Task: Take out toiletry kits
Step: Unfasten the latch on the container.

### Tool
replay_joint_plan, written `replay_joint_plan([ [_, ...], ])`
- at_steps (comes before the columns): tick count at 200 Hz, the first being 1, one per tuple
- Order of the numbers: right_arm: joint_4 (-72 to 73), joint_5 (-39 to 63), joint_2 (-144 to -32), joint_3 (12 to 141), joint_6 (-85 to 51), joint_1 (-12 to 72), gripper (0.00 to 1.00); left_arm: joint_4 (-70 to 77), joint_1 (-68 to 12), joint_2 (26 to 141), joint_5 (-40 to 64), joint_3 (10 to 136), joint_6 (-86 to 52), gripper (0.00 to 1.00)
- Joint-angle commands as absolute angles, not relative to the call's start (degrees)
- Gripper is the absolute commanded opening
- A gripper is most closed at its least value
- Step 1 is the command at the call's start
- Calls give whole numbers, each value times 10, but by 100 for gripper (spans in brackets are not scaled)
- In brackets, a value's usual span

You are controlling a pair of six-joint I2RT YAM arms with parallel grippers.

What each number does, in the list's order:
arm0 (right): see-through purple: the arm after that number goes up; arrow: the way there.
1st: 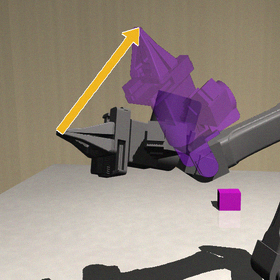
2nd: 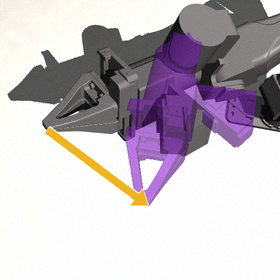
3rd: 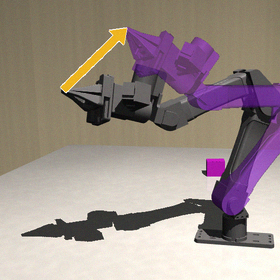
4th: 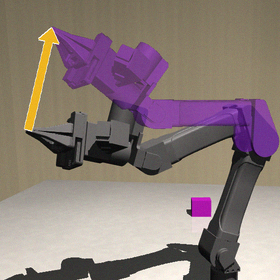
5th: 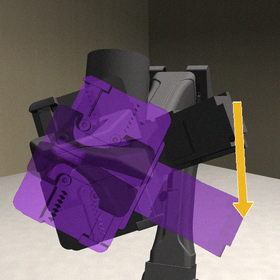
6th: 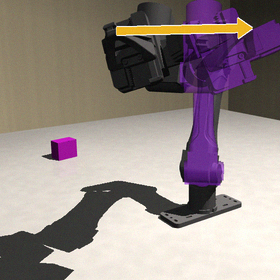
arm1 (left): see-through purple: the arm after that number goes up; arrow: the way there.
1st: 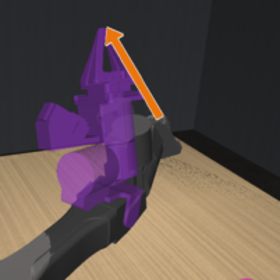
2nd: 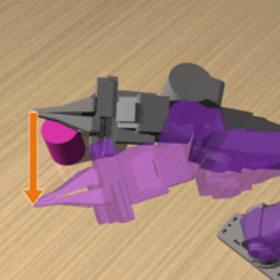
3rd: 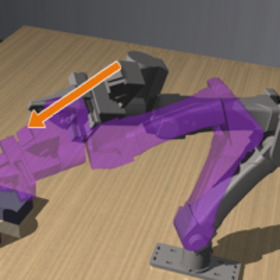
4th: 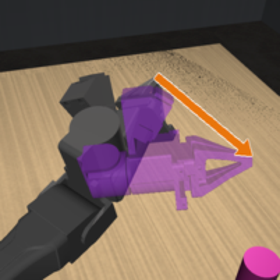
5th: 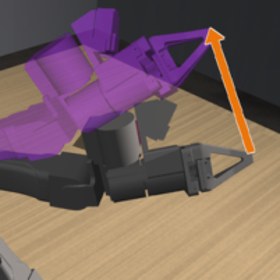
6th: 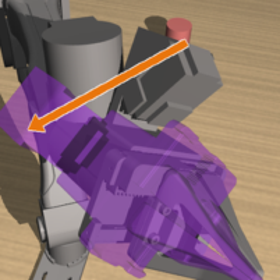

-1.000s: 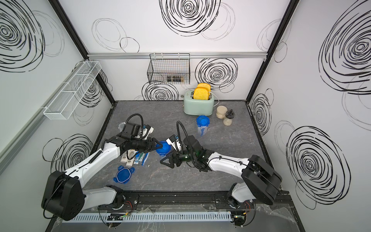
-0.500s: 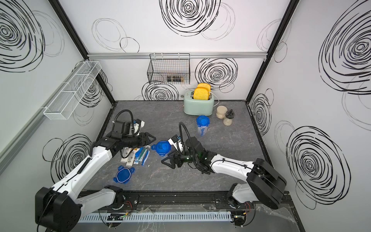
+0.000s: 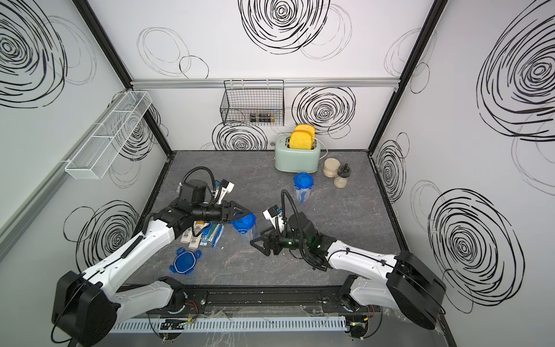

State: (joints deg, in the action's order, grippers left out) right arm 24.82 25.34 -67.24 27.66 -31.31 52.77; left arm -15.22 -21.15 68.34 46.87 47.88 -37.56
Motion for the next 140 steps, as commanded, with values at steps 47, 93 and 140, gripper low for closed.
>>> replay_joint_plan([
  [47,305,235,-653,248,-346,527,79,-94,-223,715,485,458,-387,50],
  [93,308,230,-667,268,-358,536,78,-73,-222,737,498,447,-392,50],
  [140,343,212,-702,278,-400,551,77,-65,-219,748,501,435,-392,50],
])
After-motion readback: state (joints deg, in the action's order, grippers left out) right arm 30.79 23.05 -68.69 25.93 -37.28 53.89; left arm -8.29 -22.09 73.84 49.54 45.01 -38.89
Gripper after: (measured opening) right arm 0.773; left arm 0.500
